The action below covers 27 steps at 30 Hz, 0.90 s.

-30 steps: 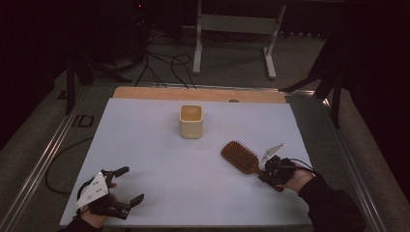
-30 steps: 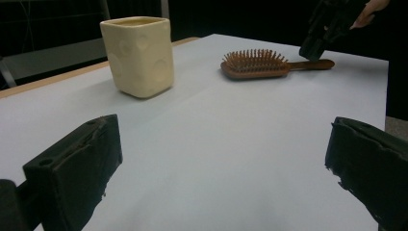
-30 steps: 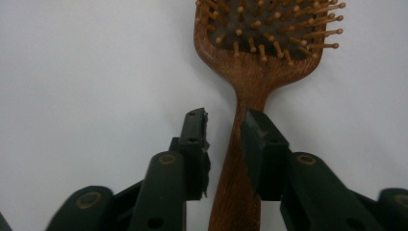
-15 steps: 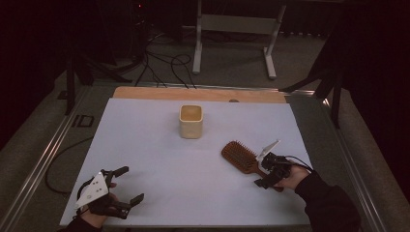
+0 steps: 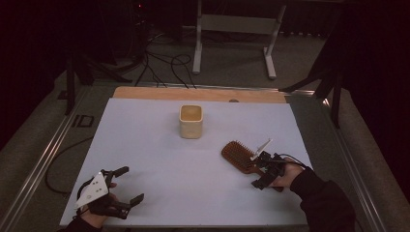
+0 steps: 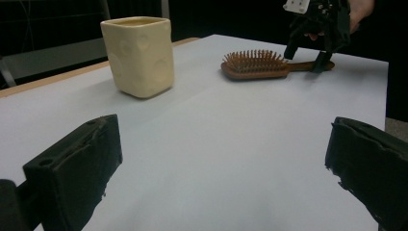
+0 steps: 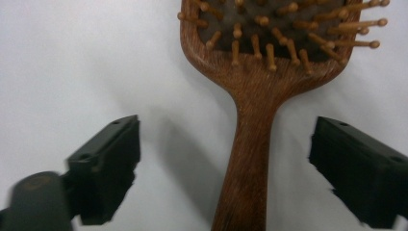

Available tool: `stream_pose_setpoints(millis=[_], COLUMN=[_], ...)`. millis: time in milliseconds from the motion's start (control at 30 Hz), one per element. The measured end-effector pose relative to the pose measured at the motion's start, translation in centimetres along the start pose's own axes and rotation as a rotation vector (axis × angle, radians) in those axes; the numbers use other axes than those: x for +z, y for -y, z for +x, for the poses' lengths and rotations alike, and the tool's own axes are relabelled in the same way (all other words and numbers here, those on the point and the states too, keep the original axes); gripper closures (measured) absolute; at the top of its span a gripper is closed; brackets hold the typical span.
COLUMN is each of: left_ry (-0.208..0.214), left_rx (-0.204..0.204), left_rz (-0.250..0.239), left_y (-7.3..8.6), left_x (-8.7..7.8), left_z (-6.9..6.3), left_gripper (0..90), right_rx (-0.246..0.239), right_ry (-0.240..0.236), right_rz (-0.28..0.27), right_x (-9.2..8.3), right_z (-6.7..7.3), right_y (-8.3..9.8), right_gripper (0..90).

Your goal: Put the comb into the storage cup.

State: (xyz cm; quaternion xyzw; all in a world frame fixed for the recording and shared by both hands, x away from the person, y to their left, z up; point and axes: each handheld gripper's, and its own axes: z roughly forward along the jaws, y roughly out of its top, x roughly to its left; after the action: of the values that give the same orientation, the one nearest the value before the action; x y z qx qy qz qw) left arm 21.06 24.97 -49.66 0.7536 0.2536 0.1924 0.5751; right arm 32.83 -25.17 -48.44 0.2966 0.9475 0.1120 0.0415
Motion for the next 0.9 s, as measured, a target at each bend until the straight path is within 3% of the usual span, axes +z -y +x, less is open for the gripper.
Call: stream_pose_setpoints(millis=[100,200,267,467,767,800,900], left_ry=[0.001,0.001,0.0,0.001,0.002,0.002,0.002], left_rx=[0.001,0.0,0.0,-0.001,-0.002,-0.002,-0.001], left_rz=[0.001,0.0,-0.001,0.0,-0.001,-0.001,-0.001], left_y=[0.0,0.0,0.0,0.0,0.0,0.0,0.0], left_x=[0.0,0.0,0.0,0.0,0.0,0.0,0.0], left_z=[0.0,0.0,0.0,0.0,0.0,0.0,0.0], left_gripper=[0.0,0.0,0.0,0.1,0.0,0.0,0.0], right_rx=[-0.006,-0.004,0.013,0.032,0.037,0.055,0.04], right_ry=[0.007,0.023,0.035,0.057,0.074,0.073,0.073], right_rz=[0.011,0.02,0.029,0.042,0.065,0.073,0.081], right_x=[0.1,0.1,0.2,0.1,0.4,0.4,0.5], right_z=[-0.2,-0.4,-0.4,-0.8,-0.7,-0.5,-0.6], right_y=[-0.2,-0.5,-0.6,-0.7,-1.1,-1.2,-1.3], right_gripper=[19.9,31.4,40.2,54.3,65.1,65.8,67.5])
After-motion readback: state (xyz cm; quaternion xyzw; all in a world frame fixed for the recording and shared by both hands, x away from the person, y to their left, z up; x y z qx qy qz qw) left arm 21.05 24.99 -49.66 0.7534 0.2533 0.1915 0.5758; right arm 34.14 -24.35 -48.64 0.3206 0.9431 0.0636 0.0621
